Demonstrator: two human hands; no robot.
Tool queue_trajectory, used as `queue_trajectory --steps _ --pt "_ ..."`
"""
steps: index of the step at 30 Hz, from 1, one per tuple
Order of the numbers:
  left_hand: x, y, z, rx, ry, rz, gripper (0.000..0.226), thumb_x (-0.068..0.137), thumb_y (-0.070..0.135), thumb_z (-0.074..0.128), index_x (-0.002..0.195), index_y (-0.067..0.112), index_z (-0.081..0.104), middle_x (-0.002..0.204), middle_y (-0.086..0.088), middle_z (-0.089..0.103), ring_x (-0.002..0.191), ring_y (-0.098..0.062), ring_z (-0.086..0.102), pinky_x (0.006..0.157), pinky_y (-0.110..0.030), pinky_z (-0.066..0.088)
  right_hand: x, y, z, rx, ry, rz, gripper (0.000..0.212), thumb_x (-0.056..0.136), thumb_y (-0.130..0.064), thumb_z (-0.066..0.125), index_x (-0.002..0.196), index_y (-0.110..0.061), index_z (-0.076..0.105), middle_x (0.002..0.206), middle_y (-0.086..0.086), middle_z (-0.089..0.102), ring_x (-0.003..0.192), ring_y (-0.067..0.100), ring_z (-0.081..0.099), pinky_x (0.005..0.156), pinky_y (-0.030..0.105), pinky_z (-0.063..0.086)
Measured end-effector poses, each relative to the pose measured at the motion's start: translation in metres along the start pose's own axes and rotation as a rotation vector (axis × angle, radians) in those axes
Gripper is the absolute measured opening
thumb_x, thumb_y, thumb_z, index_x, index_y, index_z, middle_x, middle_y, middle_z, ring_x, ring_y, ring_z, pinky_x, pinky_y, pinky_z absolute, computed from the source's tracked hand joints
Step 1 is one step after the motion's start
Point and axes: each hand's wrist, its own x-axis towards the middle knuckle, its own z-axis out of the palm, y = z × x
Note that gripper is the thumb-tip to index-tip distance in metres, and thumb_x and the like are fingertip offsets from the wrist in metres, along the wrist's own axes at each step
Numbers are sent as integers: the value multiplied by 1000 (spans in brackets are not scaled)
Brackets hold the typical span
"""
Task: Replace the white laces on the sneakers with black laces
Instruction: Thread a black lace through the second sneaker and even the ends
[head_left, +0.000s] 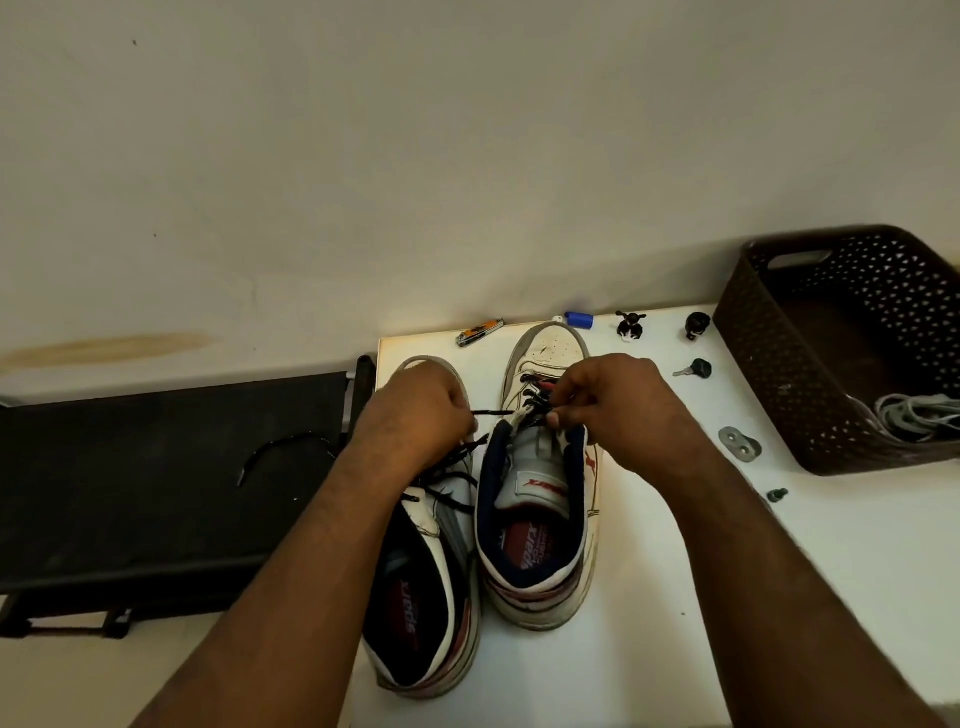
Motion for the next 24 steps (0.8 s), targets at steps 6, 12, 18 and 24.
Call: queue_trajectory --steps 6,12,18,24 --pt "4 -14 -2 -341 404 22 15 82 8 63 80 23 65 98 8 68 91 -13 65 76 -27 50 0 2 0 -13 -9 -47 16 83 -17 73 98 -15 71 87 -2 64 75 9 56 61 14 40" --pt "-19 18 -33 -1507 28 525 31 89 11 51 118 19 56 111 -4 71 107 -20 63 84 -36 47 -1 4 2 309 199 -100 21 82 -32 73 102 -26 70 101 -12 68 83 -1 62 67 14 45" --pt "-31 18 -37 -1099 -308 526 40 88 11 61 126 16 54 61 -4 55 49 -10 46 46 -22 39 -10 -9 -7 614 168 -390 97 77 -10 78 141 -57 22 156 -25 13 143 2 22 106 18 32" --pt "-24 0 -46 -1095 -159 421 27 89 14 58 115 18 54 61 -7 57 44 -12 36 43 -21 30 -7 -11 2 539 33 -319 19 88 -23 66 97 -8 72 110 5 71 111 23 62 102 41 45"
